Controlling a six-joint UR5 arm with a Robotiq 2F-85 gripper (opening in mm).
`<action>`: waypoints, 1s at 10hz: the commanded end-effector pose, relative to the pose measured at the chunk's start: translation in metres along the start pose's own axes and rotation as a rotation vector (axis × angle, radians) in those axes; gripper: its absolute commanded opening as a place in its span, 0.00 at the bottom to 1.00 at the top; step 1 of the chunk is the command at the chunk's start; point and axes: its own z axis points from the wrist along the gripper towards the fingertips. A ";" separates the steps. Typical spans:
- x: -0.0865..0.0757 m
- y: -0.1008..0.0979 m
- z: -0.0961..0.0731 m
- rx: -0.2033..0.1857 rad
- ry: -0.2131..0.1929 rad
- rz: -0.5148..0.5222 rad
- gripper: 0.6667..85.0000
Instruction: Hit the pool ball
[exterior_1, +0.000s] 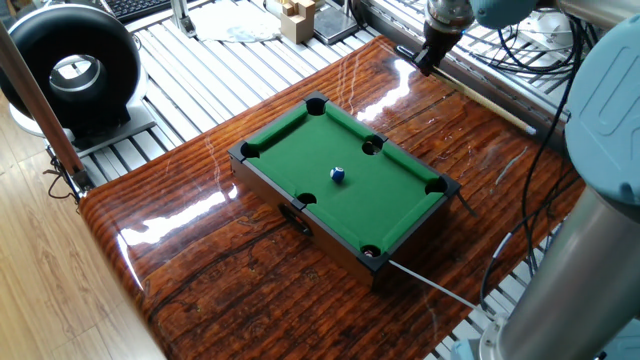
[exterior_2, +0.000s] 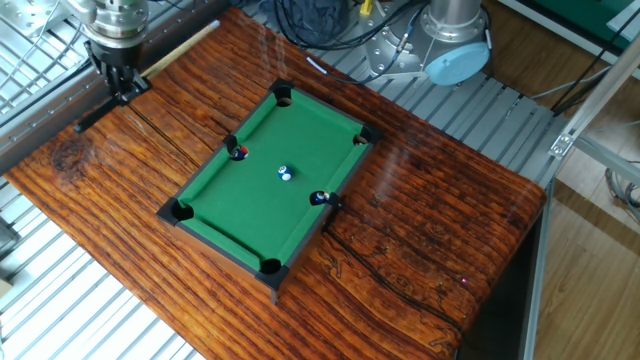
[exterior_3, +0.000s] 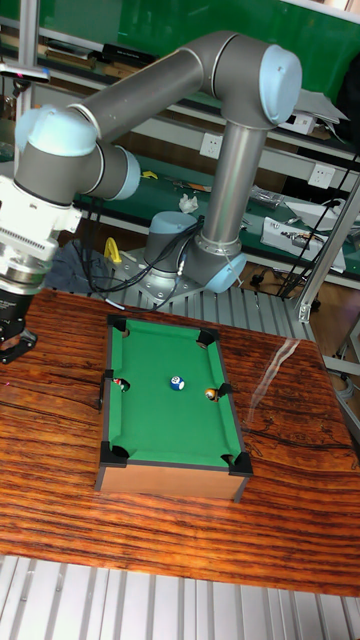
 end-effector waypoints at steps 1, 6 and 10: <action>-0.007 0.015 -0.005 -0.031 0.023 0.029 0.00; -0.037 0.069 -0.023 -0.105 0.073 0.231 0.00; -0.049 0.085 -0.027 -0.102 0.080 0.357 0.00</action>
